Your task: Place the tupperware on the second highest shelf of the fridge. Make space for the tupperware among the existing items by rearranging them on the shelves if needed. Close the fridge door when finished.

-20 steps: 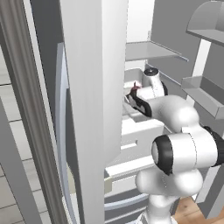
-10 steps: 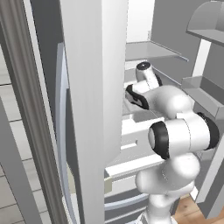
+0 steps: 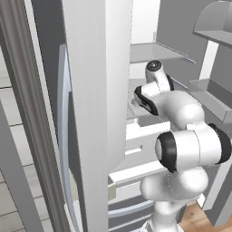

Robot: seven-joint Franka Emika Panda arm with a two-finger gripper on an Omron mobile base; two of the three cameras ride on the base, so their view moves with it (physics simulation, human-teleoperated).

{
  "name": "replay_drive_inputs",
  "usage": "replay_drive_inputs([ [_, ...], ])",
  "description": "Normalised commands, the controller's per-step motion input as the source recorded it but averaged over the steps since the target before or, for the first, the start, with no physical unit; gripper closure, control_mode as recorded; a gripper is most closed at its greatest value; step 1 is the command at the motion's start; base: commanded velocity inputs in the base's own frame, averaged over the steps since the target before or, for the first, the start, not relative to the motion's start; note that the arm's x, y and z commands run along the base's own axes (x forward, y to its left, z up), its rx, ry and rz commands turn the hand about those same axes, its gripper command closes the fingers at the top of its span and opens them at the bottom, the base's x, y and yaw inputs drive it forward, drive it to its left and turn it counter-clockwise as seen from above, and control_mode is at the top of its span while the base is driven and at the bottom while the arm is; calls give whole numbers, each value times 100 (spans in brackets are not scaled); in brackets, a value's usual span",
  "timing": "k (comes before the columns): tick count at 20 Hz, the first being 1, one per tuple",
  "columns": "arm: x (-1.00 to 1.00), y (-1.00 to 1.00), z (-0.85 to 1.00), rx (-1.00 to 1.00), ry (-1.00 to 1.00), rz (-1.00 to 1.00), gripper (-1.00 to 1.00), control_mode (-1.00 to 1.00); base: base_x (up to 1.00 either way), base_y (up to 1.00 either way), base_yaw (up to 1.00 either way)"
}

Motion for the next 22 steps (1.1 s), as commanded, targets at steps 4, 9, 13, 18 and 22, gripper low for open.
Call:
replay_drive_inputs([
  [4, -94, 38, -4, -10, -33, 0, -100, -100, 0, 0, 0],
  [9, -95, 13, 22, -3, -5, 19, -100, -100, 0, 0, 0],
  [13, -80, 1, 23, 0, 3, 41, -100, -100, 0, 0, 0],
  [18, -63, 32, 7, -6, 11, 51, -100, -100, 0, 0, 0],
  [22, -42, 76, 6, -27, 7, 54, -100, -100, 0, 0, 0],
])
